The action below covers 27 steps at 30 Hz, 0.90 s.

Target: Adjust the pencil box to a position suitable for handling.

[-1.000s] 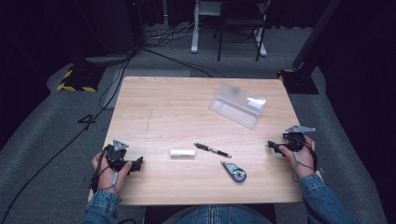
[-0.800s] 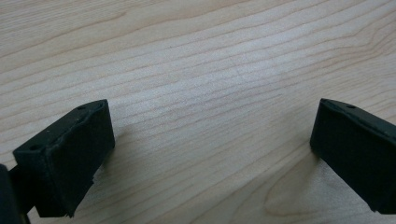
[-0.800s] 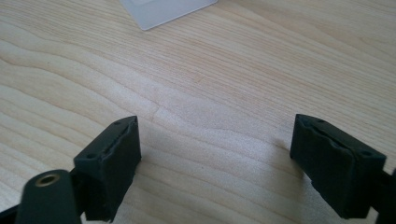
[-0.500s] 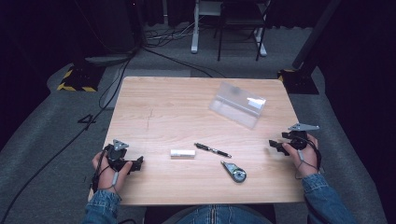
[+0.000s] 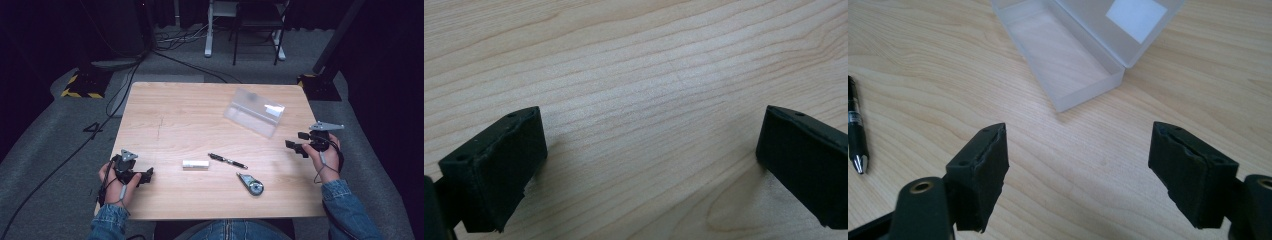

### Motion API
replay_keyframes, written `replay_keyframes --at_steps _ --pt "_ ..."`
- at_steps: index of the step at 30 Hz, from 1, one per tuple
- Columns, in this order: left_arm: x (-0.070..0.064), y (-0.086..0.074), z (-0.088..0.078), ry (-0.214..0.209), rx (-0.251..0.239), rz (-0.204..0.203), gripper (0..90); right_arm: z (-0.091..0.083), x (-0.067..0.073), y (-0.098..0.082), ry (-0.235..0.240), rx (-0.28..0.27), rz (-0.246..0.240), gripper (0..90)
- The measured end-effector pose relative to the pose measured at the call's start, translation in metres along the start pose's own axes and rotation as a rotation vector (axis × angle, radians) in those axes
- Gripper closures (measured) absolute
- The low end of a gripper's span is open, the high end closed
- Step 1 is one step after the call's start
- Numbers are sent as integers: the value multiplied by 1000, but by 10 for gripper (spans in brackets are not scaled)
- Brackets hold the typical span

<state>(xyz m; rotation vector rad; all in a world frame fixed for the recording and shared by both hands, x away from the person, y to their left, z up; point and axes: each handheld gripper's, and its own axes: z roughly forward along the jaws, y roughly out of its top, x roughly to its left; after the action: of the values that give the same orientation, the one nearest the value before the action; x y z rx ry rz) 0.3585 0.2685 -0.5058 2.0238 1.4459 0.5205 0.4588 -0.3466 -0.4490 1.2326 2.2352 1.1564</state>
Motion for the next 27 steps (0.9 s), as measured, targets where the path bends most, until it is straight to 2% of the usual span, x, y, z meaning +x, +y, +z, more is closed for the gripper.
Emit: replay_keyframes --at_steps 7,11,18,22,27 --pt "0 0 0 0 0 5 1 6 1 16 5 -19 3 228" --pt "0 0 0 0 0 6 1 13 -1 22 -11 -14 -9 222" --pt "0 0 0 -2 0 7 0 24 -7 28 -21 -15 1 186" --pt "0 0 0 -1 -1 4 0 36 -11 30 -26 -24 9 160" --pt "0 0 0 -1 -1 5 0 52 -12 30 -49 -37 13 184"
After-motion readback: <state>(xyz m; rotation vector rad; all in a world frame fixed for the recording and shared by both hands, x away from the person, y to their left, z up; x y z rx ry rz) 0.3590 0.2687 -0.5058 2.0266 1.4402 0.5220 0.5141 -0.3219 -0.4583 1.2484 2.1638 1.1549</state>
